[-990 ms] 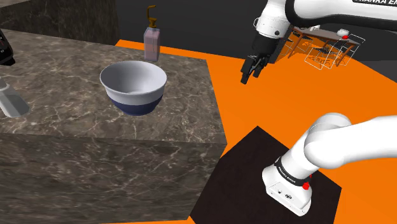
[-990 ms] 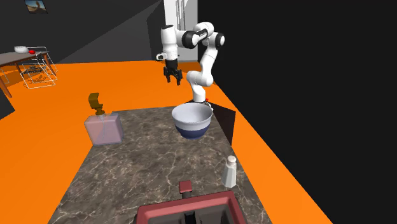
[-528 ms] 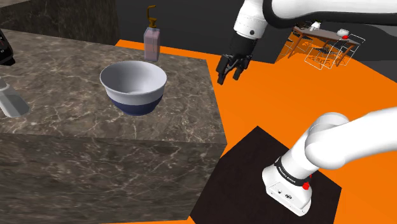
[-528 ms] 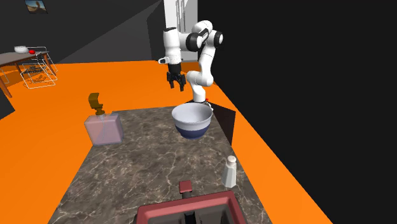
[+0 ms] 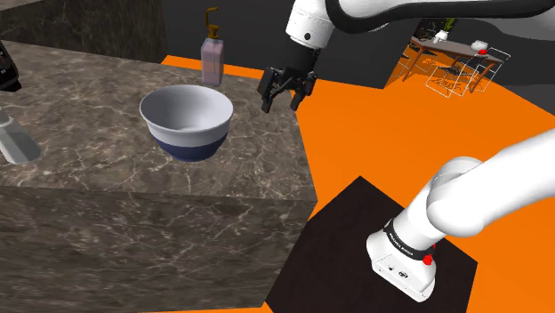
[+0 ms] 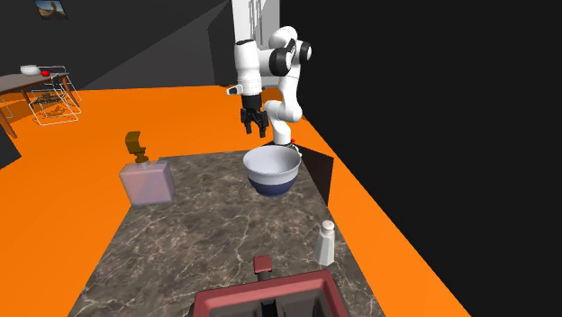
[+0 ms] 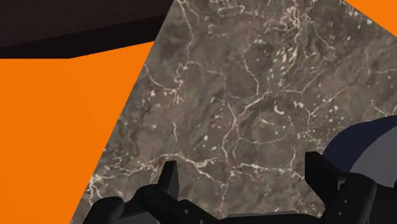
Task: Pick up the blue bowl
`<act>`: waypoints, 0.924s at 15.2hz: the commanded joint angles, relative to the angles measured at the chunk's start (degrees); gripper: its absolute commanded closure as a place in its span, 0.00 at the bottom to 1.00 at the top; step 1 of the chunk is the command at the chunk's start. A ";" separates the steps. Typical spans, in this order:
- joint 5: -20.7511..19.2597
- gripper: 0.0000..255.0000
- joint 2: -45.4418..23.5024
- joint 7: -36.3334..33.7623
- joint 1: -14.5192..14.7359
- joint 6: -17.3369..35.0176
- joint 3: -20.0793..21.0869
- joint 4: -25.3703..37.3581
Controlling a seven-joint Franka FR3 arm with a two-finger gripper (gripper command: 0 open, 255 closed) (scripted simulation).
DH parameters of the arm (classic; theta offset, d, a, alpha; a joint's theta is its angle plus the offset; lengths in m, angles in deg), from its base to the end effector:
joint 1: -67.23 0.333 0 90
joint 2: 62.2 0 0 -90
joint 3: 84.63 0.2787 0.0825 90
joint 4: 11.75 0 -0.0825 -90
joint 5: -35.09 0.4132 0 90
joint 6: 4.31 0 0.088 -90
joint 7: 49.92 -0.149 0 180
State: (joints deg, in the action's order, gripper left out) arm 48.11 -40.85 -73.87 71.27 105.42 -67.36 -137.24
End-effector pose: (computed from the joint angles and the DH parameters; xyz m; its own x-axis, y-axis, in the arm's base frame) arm 0.4570 0.2087 0.4536 0.9910 -0.1306 0.0294 -0.1255 -0.9829 -0.1345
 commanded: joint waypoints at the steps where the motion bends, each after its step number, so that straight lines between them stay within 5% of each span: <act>1: 0.05 0.00 -3.47 -2.89 0.00 1.46 1.48 3.25; 9: -3.25 0.00 -17.55 -14.60 0.69 5.79 6.49 17.52; 14: -3.14 0.00 -17.94 -14.20 0.84 9.58 6.59 14.09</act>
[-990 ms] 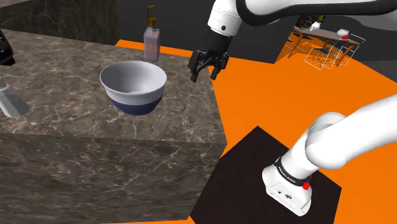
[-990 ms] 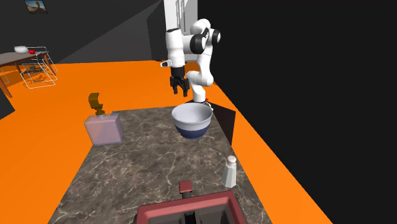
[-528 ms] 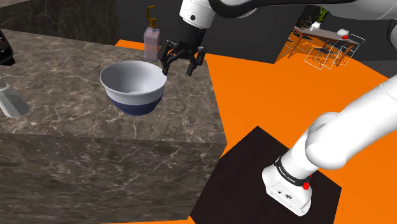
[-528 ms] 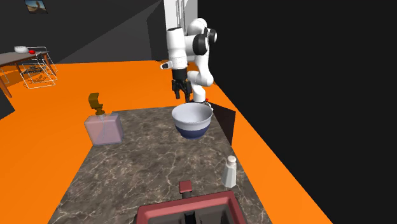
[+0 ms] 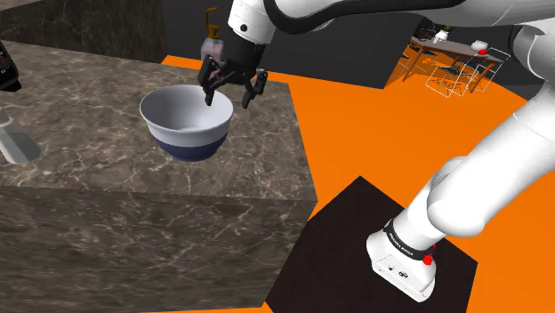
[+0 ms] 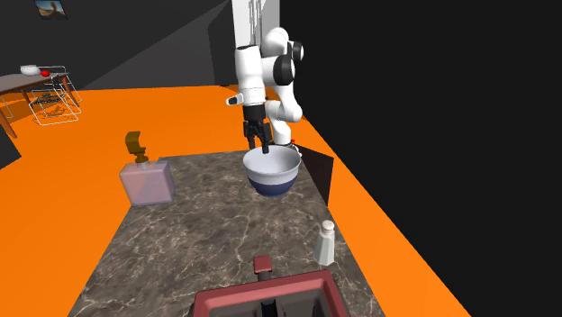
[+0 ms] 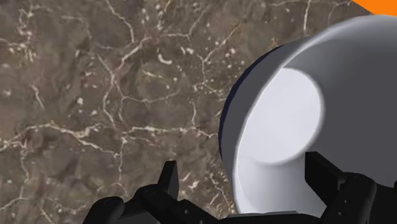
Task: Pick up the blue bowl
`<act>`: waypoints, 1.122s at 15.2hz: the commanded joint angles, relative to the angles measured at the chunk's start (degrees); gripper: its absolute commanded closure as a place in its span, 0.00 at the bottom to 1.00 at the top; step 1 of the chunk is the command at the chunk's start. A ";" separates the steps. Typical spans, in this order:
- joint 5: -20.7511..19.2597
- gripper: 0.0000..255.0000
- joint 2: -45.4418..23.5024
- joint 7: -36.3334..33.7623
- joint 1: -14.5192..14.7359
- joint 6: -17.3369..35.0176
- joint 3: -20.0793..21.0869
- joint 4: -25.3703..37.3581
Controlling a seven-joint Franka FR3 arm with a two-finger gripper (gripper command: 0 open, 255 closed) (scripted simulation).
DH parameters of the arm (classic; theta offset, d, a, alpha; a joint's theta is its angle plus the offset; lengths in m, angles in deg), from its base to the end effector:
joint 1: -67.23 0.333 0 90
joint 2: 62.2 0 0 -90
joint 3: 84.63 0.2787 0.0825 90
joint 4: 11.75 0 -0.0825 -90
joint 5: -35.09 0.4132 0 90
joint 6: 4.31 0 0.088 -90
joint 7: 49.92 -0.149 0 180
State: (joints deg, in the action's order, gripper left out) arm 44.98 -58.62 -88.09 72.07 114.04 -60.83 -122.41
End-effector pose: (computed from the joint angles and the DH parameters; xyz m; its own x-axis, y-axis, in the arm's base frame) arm 0.5186 0.3034 0.4425 0.9699 -0.2362 0.0599 -0.2176 -0.9500 -0.2239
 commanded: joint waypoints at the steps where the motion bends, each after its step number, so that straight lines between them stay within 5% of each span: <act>1: 0.01 0.00 -0.30 0.10 0.06 1.71 0.09 -1.40; 4: 0.01 0.00 -0.51 0.21 0.10 2.90 0.14 -2.39; 5: -0.02 1.00 -0.58 0.20 0.10 2.95 0.14 -2.38; 17: -0.01 1.00 -0.14 0.00 0.03 0.63 0.05 -0.47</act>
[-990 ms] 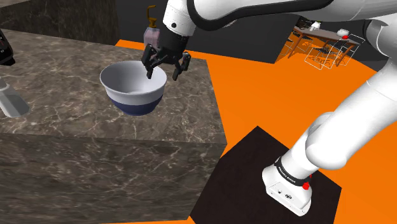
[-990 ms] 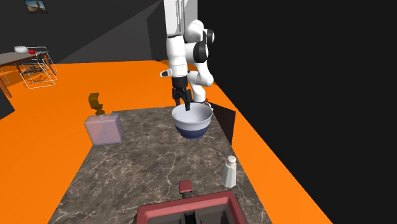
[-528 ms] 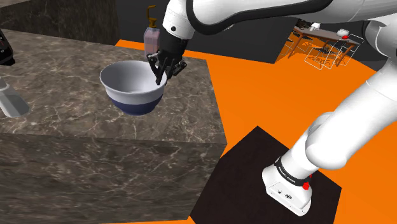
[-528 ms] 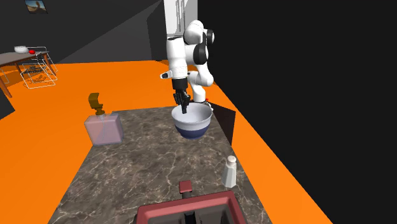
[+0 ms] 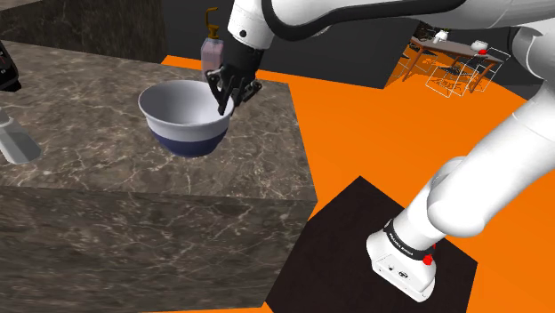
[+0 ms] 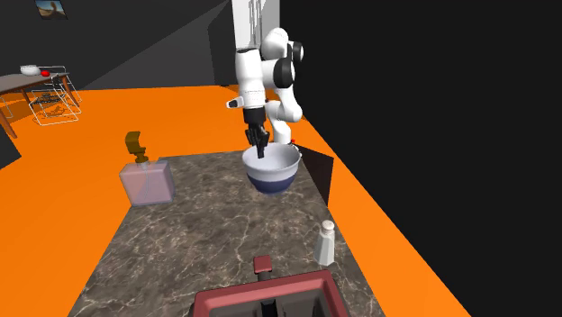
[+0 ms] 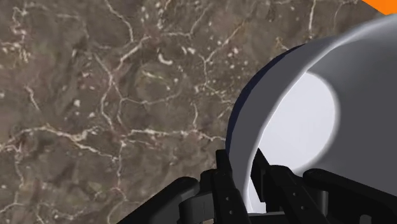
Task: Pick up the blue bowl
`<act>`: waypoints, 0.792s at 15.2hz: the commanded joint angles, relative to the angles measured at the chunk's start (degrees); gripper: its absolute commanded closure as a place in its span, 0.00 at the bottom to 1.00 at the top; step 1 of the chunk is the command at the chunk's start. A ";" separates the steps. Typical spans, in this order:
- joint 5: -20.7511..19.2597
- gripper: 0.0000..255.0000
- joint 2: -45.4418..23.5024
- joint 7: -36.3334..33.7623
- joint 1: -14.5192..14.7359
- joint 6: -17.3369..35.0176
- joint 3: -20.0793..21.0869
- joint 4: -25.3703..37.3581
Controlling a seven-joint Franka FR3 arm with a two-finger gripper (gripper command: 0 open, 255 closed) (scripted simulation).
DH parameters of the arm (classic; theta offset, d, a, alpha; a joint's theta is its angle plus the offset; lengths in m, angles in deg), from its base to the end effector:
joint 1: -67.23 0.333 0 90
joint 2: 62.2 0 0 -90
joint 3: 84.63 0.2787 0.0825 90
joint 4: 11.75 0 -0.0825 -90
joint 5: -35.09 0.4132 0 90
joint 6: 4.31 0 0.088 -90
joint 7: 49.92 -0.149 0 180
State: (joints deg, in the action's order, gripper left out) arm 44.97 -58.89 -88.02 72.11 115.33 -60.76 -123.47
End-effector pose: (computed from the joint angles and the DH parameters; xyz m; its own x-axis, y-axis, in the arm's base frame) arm 0.5185 0.3035 0.4326 0.9698 -0.2366 0.0594 -0.2181 -0.9499 -0.2238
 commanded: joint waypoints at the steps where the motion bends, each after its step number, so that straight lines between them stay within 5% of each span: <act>1: -0.01 1.00 0.23 -0.15 -0.03 -1.41 -0.05 1.26; 12: -0.49 1.00 0.42 -1.22 -0.23 -9.78 -0.28 9.51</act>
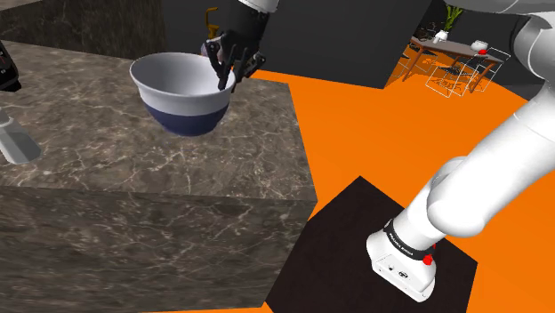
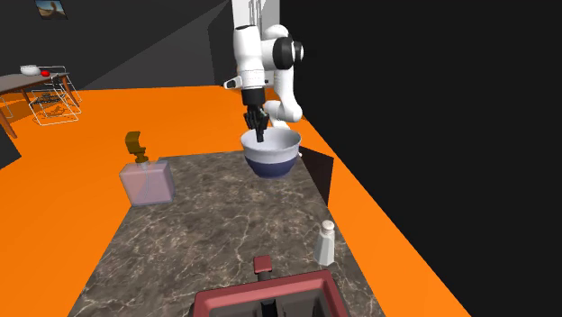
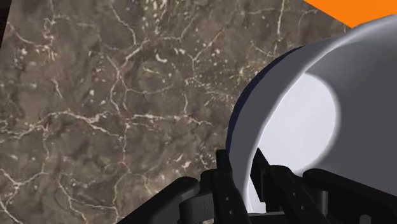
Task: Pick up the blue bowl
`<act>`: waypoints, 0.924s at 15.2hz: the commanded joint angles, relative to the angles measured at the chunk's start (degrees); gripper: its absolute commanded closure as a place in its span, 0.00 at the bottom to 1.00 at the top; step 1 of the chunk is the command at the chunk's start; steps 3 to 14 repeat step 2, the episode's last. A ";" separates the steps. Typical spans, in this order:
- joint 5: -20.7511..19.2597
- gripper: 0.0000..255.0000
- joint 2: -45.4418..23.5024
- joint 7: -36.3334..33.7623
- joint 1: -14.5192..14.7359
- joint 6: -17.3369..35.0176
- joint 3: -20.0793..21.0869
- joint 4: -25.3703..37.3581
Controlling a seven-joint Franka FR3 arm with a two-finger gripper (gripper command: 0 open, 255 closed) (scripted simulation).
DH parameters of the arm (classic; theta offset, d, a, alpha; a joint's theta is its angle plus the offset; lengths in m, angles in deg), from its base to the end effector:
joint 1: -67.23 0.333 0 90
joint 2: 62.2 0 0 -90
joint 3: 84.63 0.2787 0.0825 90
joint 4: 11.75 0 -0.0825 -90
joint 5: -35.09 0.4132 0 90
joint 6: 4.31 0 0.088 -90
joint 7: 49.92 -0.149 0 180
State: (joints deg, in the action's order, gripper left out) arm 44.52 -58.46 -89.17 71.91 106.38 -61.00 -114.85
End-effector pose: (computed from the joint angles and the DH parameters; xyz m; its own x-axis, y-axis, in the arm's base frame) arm 0.5197 0.3045 0.4995 0.9698 -0.2366 0.0596 -0.2180 -0.9499 -0.2239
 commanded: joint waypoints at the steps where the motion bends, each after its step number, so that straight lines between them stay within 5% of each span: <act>1: -0.05 1.00 0.00 -0.09 -0.04 -0.94 -0.04 1.00; 14: -0.05 1.00 0.00 -0.09 -0.04 -0.94 -0.04 1.01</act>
